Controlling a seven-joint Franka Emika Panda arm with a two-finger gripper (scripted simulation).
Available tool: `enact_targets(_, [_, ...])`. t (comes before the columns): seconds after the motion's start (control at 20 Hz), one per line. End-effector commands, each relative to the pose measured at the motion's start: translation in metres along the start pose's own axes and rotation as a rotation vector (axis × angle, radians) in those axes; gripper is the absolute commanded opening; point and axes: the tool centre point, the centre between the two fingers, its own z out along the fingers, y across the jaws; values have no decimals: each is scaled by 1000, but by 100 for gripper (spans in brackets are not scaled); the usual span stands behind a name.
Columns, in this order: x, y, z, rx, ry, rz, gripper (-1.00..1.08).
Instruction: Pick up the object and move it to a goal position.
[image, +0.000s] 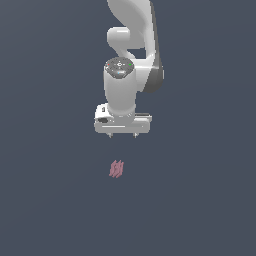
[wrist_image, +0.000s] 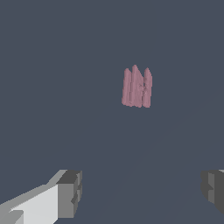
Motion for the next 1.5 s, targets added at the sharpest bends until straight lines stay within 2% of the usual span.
enact_targets(0.0, [0,0,0,0,0,0,100])
enact_targets(0.45, [4,-15,-13,1,9,-56,100])
enact_targets(0.85, [10,-12,-9,2,8,-46,100])
enact_targets(1.45, [54,7,31,4,7,25,100])
